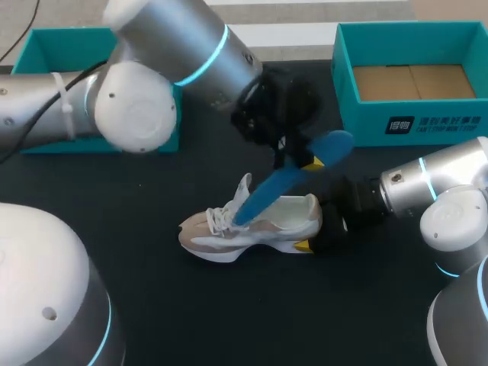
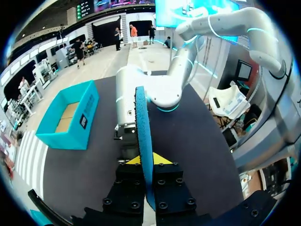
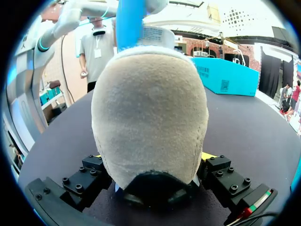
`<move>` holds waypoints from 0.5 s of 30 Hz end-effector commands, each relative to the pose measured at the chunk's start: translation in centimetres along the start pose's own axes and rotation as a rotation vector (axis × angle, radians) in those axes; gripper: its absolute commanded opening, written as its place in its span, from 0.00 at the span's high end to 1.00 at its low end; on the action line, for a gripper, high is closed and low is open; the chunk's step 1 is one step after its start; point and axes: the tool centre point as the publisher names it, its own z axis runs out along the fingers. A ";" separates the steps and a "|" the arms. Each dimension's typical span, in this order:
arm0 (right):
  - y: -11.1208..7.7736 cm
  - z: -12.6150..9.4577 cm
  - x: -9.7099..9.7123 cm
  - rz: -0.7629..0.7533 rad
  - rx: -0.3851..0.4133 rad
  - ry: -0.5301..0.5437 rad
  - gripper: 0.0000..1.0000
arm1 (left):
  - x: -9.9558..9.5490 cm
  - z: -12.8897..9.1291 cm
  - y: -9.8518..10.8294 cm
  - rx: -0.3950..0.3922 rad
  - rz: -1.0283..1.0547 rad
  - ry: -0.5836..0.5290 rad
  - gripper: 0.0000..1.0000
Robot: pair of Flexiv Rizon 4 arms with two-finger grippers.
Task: Take the shoe out of the shoebox, open the shoe tongue, remove and reinsert the insole, then place the shoe into the shoebox
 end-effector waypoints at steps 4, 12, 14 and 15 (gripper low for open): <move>-0.4 0.6 -0.1 0.001 0.004 -0.001 1.00 | 0.9 -2.7 -1.1 0.080 0.028 0.105 1.00; -0.4 0.6 -0.1 0.001 0.004 -0.001 1.00 | 2.2 -5.5 -3.6 0.209 0.026 0.148 1.00; -0.4 0.6 -0.1 0.001 0.004 -0.001 1.00 | 2.3 -6.1 -4.1 0.245 0.011 0.145 1.00; -0.4 0.6 -0.1 0.001 0.004 -0.001 1.00 | 2.4 -6.5 -4.4 0.260 0.007 0.149 1.00</move>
